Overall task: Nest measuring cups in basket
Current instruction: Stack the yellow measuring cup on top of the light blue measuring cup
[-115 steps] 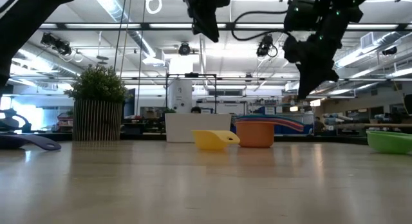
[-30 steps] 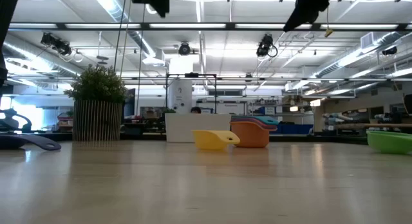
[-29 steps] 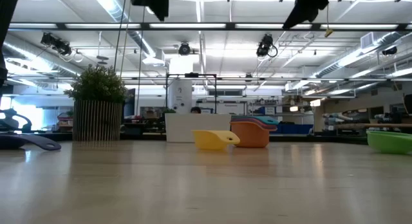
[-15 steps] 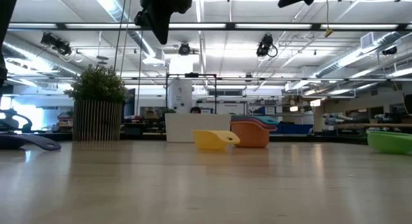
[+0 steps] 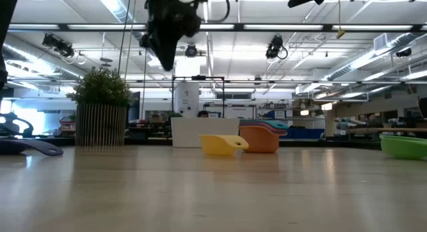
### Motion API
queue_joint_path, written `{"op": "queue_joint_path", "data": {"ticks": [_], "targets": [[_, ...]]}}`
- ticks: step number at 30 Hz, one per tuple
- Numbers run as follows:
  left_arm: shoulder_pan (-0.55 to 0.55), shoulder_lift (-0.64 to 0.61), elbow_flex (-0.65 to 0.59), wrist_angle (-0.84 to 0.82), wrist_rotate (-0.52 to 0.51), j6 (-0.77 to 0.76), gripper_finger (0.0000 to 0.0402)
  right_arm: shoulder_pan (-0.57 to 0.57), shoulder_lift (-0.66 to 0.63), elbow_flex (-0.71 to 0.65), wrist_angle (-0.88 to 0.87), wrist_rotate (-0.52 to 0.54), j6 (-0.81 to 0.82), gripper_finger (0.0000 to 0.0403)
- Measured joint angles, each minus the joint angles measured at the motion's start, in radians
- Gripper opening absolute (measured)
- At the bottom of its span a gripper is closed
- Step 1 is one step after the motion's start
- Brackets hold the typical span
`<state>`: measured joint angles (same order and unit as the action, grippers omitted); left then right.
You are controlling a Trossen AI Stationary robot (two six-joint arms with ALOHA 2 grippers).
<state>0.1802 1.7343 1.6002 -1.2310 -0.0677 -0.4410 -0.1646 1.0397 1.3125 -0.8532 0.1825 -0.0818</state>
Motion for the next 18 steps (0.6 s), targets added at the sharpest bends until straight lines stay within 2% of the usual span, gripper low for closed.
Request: {"op": "queue_joint_path", "data": {"ticks": [7,12,18], "targets": [[-0.007,0.001,-0.121,0.198,0.147,-0.332,0.0104,0.0,0.0,0.0,-0.001,-0.001,-0.023,0.0009],[-0.035,0.0,-0.166,0.383,0.095,-0.471,0.0109,0.0,0.0,0.0,-0.004,-0.001,-0.078,0.0009],[-0.057,0.014,-0.201,0.503,0.06,-0.498,0.011,0.0,-0.005,-0.001,-0.013,-0.001,-0.105,0.0009]]}}
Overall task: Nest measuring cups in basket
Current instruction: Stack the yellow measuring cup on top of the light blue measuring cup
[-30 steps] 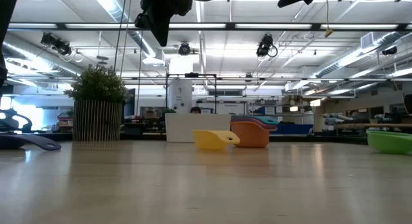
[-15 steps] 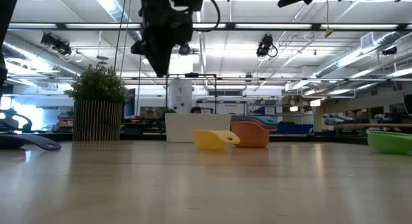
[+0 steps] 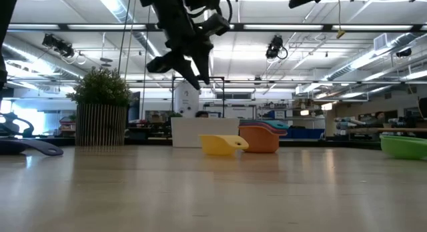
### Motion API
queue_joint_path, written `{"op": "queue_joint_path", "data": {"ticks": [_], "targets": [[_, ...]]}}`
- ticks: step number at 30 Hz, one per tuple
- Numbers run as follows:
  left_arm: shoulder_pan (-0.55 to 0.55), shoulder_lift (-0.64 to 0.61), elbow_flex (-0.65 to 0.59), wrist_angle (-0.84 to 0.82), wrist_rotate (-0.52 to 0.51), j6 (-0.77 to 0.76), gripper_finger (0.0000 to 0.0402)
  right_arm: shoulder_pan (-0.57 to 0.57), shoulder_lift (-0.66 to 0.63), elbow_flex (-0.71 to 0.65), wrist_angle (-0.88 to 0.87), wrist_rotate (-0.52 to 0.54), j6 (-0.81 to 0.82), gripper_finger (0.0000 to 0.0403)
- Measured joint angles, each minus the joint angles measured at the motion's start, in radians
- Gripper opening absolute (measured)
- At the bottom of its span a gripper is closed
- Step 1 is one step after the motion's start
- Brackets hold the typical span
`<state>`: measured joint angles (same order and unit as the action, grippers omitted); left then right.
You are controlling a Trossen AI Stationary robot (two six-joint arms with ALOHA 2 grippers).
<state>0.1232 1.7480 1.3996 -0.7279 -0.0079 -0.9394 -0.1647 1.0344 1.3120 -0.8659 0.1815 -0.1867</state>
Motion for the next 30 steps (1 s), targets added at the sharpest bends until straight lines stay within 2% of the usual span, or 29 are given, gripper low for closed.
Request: {"op": "queue_joint_path", "data": {"ticks": [5,8,19,30], "targets": [[-0.039,0.047,-0.001,-0.005,-0.112,0.0,0.011,0.0,-0.022,-0.001,0.0,0.0,0.0,0.0009],[-0.055,0.07,-0.001,0.021,-0.135,-0.001,0.011,0.0,-0.044,-0.001,0.0,0.0,0.0,0.0009],[-0.065,0.149,-0.001,0.042,-0.149,-0.096,0.011,0.002,-0.138,-0.001,0.02,0.0,0.003,0.0009],[-0.065,0.198,-0.001,0.059,-0.153,-0.128,0.011,0.002,-0.172,-0.001,0.027,0.0,0.004,0.0009]]}}
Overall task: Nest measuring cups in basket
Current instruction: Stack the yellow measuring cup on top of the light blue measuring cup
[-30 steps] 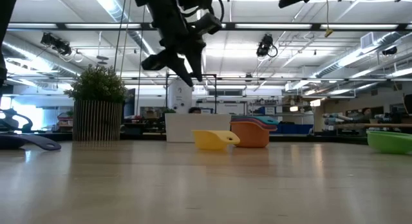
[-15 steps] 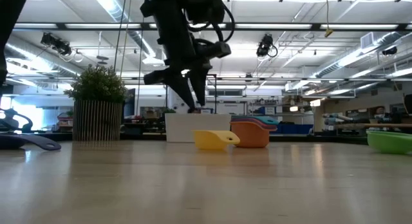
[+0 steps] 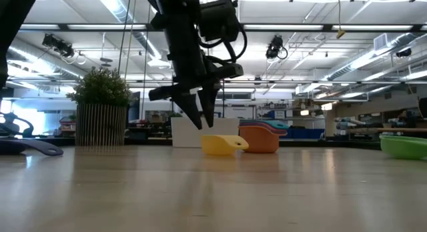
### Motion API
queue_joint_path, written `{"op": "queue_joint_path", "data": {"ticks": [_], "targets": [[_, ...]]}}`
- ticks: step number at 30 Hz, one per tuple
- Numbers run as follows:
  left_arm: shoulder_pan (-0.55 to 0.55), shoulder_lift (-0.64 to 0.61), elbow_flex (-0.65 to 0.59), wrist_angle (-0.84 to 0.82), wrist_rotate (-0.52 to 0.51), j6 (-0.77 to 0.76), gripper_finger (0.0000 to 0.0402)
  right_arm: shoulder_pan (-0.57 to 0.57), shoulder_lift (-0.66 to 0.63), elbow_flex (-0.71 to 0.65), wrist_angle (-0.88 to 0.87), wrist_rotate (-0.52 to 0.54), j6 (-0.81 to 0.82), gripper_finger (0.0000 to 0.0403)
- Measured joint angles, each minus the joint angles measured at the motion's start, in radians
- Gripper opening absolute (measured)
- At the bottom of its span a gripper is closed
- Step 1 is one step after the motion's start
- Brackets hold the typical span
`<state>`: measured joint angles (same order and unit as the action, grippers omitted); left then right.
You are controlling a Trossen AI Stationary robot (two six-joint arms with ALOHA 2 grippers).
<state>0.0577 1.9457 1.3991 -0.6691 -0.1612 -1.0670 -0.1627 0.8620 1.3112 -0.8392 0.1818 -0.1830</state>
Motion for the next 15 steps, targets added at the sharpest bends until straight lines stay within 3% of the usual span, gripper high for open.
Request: {"op": "queue_joint_path", "data": {"ticks": [15], "targets": [[-0.007,0.072,0.0,0.023,-0.002,0.001,0.011,0.0,0.0,0.0,-0.001,0.003,-0.001,0.0009]]}}
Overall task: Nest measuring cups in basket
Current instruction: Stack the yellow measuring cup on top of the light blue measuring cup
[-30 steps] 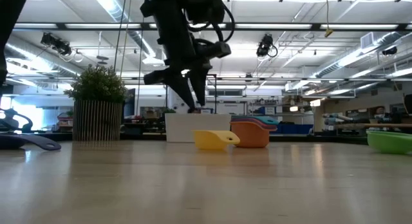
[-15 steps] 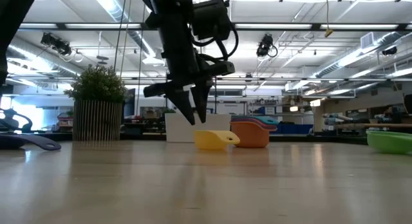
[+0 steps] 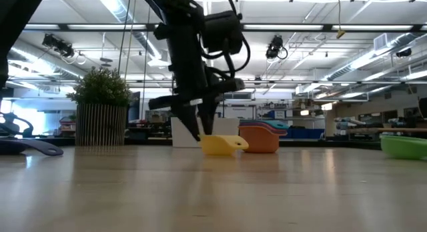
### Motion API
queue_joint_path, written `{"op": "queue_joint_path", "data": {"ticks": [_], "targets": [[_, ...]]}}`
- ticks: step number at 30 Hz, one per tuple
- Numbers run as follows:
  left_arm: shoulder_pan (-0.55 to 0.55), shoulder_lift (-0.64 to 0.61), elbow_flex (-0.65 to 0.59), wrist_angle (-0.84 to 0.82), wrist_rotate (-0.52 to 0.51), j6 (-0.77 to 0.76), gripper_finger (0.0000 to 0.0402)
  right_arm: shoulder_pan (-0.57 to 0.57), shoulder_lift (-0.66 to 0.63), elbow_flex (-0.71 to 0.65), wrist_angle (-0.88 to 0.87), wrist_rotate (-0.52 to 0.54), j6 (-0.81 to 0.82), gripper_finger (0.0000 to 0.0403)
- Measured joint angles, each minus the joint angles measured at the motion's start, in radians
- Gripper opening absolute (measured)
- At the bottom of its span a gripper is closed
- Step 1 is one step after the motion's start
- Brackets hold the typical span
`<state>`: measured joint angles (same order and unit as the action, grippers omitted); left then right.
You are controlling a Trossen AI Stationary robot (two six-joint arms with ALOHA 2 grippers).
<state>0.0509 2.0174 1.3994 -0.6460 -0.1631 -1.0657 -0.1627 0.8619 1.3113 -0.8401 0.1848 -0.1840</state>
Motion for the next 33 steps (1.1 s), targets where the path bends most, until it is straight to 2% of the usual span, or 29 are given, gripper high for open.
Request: {"op": "queue_joint_path", "data": {"ticks": [6,9,12,17,23,29,33], "targets": [[0.0,0.052,0.002,0.029,0.015,0.004,0.0102,-0.001,0.003,0.0,0.001,0.002,0.001,0.0009],[0.0,0.059,0.003,0.035,0.019,0.006,0.0073,-0.002,0.002,0.0,0.0,0.003,0.004,0.0009],[0.0,0.062,0.014,0.053,0.029,0.054,0.0023,-0.002,0.002,0.0,0.001,0.004,0.005,0.0009],[0.004,0.07,0.058,0.039,0.039,0.082,0.0012,-0.002,0.002,0.0,0.001,0.005,0.005,0.0009],[0.027,0.068,0.215,-0.037,0.096,0.169,0.0011,-0.002,0.002,0.0,0.0,0.005,0.005,0.0009],[0.039,0.067,0.407,-0.163,0.057,0.189,0.0011,-0.002,0.002,0.0,0.0,0.006,0.005,0.0009],[0.07,0.064,0.447,-0.163,0.044,0.212,0.0011,-0.002,0.002,0.0,0.0,0.006,0.005,0.0009]]}}
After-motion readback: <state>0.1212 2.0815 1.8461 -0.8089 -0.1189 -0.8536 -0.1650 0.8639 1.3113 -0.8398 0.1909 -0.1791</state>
